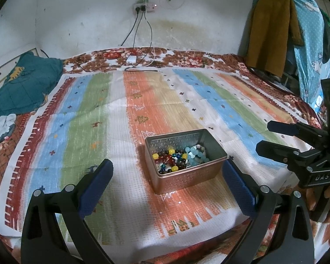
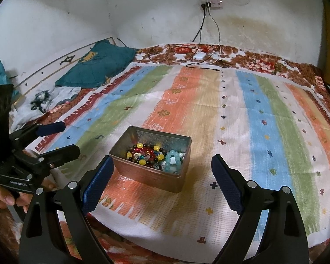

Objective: Organize jewelry

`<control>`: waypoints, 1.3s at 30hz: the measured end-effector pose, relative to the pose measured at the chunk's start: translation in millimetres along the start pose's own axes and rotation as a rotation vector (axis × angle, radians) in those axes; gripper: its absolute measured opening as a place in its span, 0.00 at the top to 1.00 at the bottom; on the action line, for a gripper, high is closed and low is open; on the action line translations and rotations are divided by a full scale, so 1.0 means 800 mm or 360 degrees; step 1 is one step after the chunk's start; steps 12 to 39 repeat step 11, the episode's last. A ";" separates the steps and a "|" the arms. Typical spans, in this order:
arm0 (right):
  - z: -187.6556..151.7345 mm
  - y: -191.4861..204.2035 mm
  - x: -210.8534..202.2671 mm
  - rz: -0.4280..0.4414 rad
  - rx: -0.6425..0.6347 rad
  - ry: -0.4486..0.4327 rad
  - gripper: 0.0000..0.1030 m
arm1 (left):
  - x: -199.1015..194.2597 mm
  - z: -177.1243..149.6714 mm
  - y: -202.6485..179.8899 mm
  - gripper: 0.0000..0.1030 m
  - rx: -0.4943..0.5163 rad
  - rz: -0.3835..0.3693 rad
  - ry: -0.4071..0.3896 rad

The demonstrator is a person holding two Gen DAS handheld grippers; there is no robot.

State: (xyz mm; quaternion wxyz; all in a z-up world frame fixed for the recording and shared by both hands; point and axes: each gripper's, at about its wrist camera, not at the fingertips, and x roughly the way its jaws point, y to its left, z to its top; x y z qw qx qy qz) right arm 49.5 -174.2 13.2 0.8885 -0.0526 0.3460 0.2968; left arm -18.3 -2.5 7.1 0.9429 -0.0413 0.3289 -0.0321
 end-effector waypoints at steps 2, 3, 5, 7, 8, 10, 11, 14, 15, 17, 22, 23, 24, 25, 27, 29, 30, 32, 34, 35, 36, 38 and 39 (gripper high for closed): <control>-0.001 0.000 0.000 -0.0002 -0.0004 0.0000 0.10 | 0.000 0.000 0.000 0.06 -0.0001 -0.0001 0.0003; -0.001 0.001 0.000 -0.0002 -0.0008 0.0000 0.10 | 0.000 0.000 0.000 0.06 -0.0002 -0.0001 0.0007; -0.001 0.000 0.000 -0.0001 -0.0014 0.0001 0.09 | 0.000 -0.001 -0.001 0.06 -0.0003 0.0000 0.0013; -0.001 0.000 0.001 -0.0002 -0.0021 0.0004 0.09 | 0.001 -0.004 -0.002 0.06 -0.0012 -0.0002 0.0018; -0.001 0.000 0.002 -0.0003 -0.0024 0.0007 0.09 | 0.002 -0.005 -0.002 0.06 -0.0017 -0.0004 0.0020; -0.002 0.000 0.001 -0.0004 -0.0028 0.0009 0.09 | 0.003 -0.006 -0.002 0.06 -0.0020 -0.0003 0.0021; -0.002 -0.001 0.001 -0.0003 -0.0028 0.0010 0.09 | 0.003 -0.006 -0.001 0.06 -0.0023 -0.0003 0.0021; -0.002 -0.001 0.001 -0.0003 -0.0028 0.0010 0.09 | 0.003 -0.006 -0.001 0.06 -0.0023 -0.0003 0.0021; -0.002 -0.001 0.001 -0.0003 -0.0028 0.0010 0.09 | 0.003 -0.006 -0.001 0.06 -0.0023 -0.0003 0.0021; -0.002 -0.001 0.001 -0.0003 -0.0028 0.0010 0.09 | 0.003 -0.006 -0.001 0.06 -0.0023 -0.0003 0.0021; -0.002 -0.001 0.001 -0.0003 -0.0028 0.0010 0.09 | 0.003 -0.006 -0.001 0.06 -0.0023 -0.0003 0.0021; -0.002 -0.001 0.001 -0.0003 -0.0028 0.0010 0.09 | 0.003 -0.006 -0.001 0.06 -0.0023 -0.0003 0.0021; -0.002 -0.001 0.001 -0.0003 -0.0028 0.0010 0.09 | 0.003 -0.006 -0.001 0.06 -0.0023 -0.0003 0.0021; -0.002 -0.001 0.001 -0.0003 -0.0028 0.0010 0.09 | 0.003 -0.006 -0.001 0.06 -0.0023 -0.0003 0.0021; -0.002 -0.001 0.001 -0.0003 -0.0028 0.0010 0.09 | 0.003 -0.006 -0.001 0.06 -0.0023 -0.0003 0.0021; -0.002 -0.001 0.001 -0.0003 -0.0028 0.0010 0.09 | 0.003 -0.006 -0.001 0.06 -0.0023 -0.0003 0.0021; -0.002 -0.001 0.001 -0.0003 -0.0028 0.0010 0.09 | 0.003 -0.006 -0.001 0.06 -0.0023 -0.0003 0.0021; -0.002 -0.001 0.001 -0.0003 -0.0028 0.0010 0.09 | 0.003 -0.006 -0.001 0.06 -0.0023 -0.0003 0.0021; -0.002 -0.001 0.001 -0.0003 -0.0028 0.0010 0.09 | 0.003 -0.006 -0.001 0.06 -0.0023 -0.0003 0.0021; -0.002 -0.001 0.001 -0.0003 -0.0028 0.0010 0.09 | 0.003 -0.006 -0.001 0.06 -0.0023 -0.0003 0.0021; -0.002 -0.001 0.001 -0.0003 -0.0028 0.0010 0.09 | 0.003 -0.006 -0.001 0.06 -0.0023 -0.0003 0.0021; -0.002 -0.001 0.001 -0.0003 -0.0028 0.0010 0.09 | 0.003 -0.006 -0.001 0.06 -0.0023 -0.0003 0.0021; -0.002 -0.001 0.001 -0.0003 -0.0028 0.0010 0.09 | 0.003 -0.006 -0.001 0.06 -0.0023 -0.0003 0.0021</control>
